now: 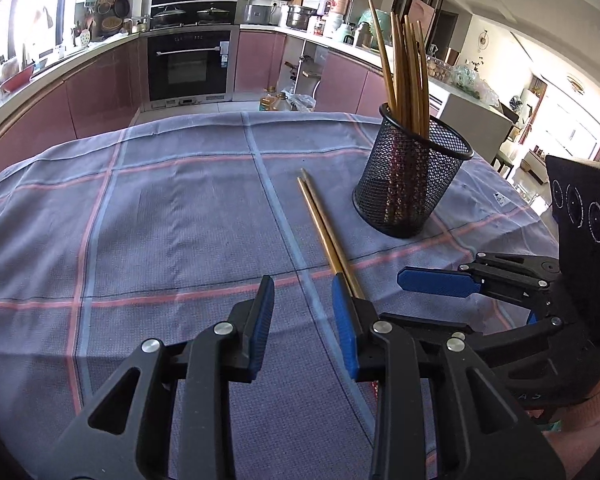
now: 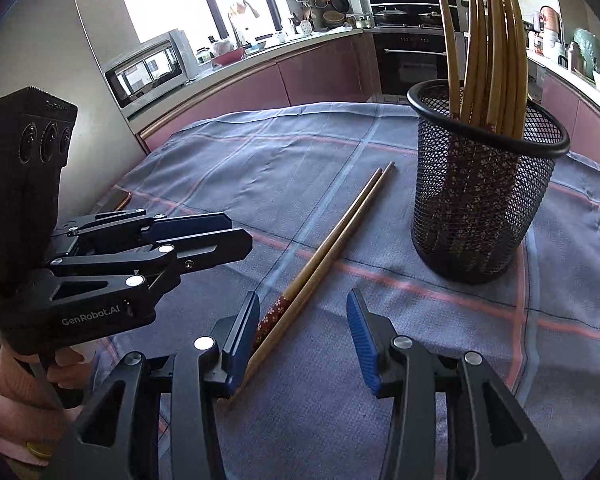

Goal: Organize utensils
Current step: 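Open both tools and bring them to the last two chopsticks on the cloth, then grasp one remaining chopstick with the left tool while the right tool grasps the other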

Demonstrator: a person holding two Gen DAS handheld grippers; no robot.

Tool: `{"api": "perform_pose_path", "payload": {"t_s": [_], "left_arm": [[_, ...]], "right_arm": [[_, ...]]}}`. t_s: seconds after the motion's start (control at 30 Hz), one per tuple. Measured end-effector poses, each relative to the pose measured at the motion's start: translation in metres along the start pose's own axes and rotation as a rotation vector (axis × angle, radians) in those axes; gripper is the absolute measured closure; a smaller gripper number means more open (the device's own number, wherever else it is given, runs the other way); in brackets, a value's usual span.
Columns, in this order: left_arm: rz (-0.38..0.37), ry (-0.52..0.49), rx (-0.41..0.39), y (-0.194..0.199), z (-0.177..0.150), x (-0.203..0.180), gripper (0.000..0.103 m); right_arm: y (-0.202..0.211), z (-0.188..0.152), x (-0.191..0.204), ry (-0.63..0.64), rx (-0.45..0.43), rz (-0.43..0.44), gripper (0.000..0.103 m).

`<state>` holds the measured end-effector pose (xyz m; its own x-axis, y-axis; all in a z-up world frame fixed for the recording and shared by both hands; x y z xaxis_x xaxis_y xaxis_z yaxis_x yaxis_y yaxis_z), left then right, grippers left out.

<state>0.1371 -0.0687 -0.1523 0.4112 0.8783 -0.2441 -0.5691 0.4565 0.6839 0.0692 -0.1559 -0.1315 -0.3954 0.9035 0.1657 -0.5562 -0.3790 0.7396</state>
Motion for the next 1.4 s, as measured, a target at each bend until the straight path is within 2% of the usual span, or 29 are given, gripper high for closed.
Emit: {"api": "perform_pose_path", "payload": {"t_s": [0.63,1.1,1.4], "left_arm": [[-0.012,0.008,0.016,-0.004,-0.01,-0.001,0.073],[-0.038,-0.063,0.068,-0.021,-0.017,-0.023,0.073],[-0.02,-0.074,0.095,-0.032,-0.023,-0.026,0.072]], "right_arm": [[-0.01,-0.009,-0.004,0.022,0.028,-0.079,0.06],[-0.005,-0.013,-0.018,-0.019,0.046,-0.064,0.062],[-0.004,-0.014,-0.02,-0.015,0.054,-0.048,0.062]]}}
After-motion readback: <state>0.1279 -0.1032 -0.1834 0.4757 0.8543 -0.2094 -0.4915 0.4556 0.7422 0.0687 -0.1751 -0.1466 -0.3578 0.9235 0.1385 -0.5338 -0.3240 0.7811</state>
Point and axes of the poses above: each gripper's, at about its wrist camera, not at the fingertips, and y roughly against the way its jaws point, x to its left, z to its top, the point moved 9 cm from there along -y, roughly the way its jaws point, and after that the axes turned 7 degrees about -z, right-handed, at the moved point
